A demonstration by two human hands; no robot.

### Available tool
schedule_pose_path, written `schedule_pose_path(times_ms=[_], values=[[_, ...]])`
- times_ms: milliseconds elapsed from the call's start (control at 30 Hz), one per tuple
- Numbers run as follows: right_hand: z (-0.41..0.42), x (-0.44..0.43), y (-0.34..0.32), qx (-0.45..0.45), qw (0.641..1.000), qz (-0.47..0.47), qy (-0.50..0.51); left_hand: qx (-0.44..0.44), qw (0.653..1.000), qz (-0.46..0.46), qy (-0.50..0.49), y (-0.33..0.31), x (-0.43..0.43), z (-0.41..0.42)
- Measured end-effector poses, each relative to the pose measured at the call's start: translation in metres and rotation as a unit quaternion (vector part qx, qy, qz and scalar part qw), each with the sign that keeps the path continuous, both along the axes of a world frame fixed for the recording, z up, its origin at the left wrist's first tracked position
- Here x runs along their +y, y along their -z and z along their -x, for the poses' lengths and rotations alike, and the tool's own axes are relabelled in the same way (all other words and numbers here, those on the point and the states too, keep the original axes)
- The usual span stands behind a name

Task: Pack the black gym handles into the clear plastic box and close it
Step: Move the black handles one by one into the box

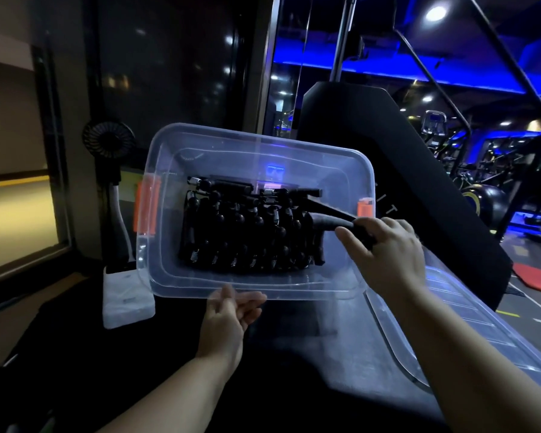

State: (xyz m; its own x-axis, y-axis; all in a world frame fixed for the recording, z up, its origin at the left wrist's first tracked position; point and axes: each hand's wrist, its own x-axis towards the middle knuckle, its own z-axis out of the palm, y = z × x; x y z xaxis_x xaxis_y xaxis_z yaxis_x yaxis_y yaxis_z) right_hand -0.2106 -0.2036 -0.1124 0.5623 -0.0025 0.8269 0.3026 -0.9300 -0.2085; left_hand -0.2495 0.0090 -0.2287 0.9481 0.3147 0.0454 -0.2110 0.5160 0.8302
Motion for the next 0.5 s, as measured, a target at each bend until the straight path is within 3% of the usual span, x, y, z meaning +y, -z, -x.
schedule_pose_path(times_ms=[500], values=[[-0.080, 0.090, -0.045, 0.048, 0.994, 0.099, -0.003, 0.002, 1.000, 0.007, 0.008, -0.001, 0.003, 0.000]])
